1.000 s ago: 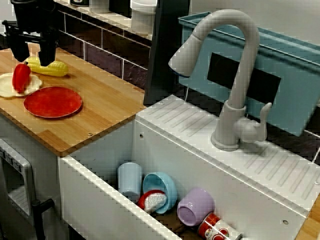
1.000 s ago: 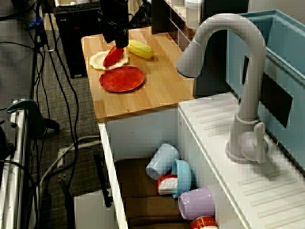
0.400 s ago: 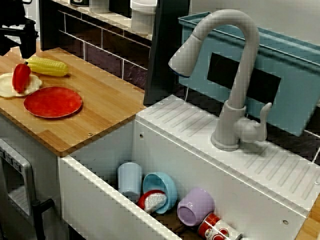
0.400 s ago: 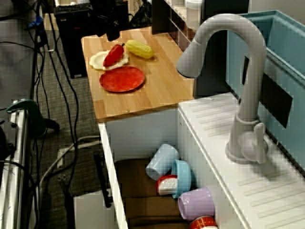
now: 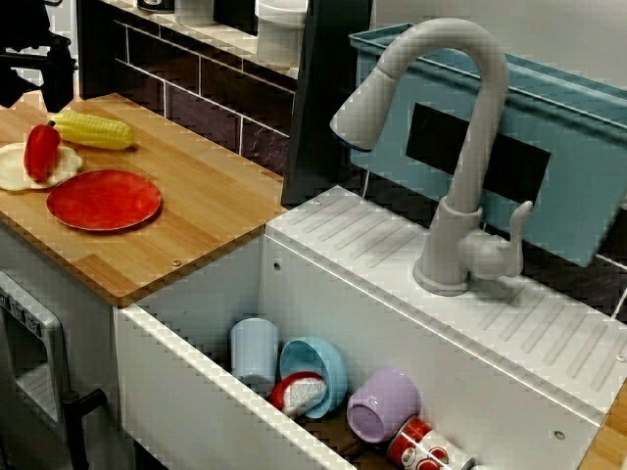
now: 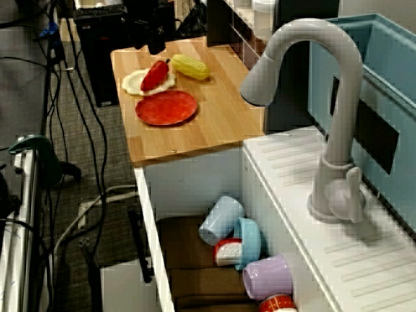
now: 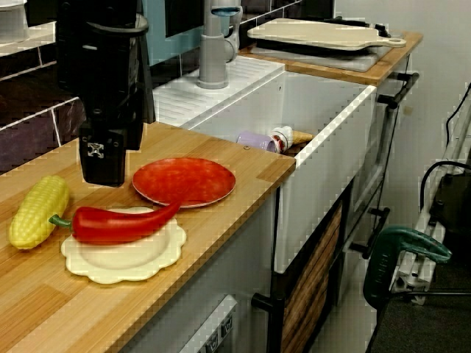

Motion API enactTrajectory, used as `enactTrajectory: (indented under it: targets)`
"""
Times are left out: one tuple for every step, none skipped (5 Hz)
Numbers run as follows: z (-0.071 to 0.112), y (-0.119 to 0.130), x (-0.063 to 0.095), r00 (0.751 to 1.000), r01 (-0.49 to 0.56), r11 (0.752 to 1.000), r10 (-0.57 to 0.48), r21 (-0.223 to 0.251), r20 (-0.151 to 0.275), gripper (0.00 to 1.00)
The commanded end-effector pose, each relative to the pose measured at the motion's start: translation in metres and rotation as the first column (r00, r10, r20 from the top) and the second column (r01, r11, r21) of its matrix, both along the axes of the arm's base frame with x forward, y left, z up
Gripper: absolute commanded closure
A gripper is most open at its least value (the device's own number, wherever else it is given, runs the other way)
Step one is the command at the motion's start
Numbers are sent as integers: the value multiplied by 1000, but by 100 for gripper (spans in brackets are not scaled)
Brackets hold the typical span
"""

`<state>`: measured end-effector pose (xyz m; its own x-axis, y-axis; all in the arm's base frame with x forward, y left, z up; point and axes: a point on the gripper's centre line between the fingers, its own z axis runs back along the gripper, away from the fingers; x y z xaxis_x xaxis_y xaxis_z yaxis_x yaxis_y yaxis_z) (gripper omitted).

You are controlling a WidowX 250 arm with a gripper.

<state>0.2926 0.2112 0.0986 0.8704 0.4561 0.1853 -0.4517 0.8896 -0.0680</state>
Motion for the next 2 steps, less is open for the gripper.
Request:
enactTrajectory:
  targets:
    - [8, 7, -1, 999, -14, 999, 12, 44, 42, 0]
    - [2, 8, 1, 999, -20, 998, 17, 66, 45, 0]
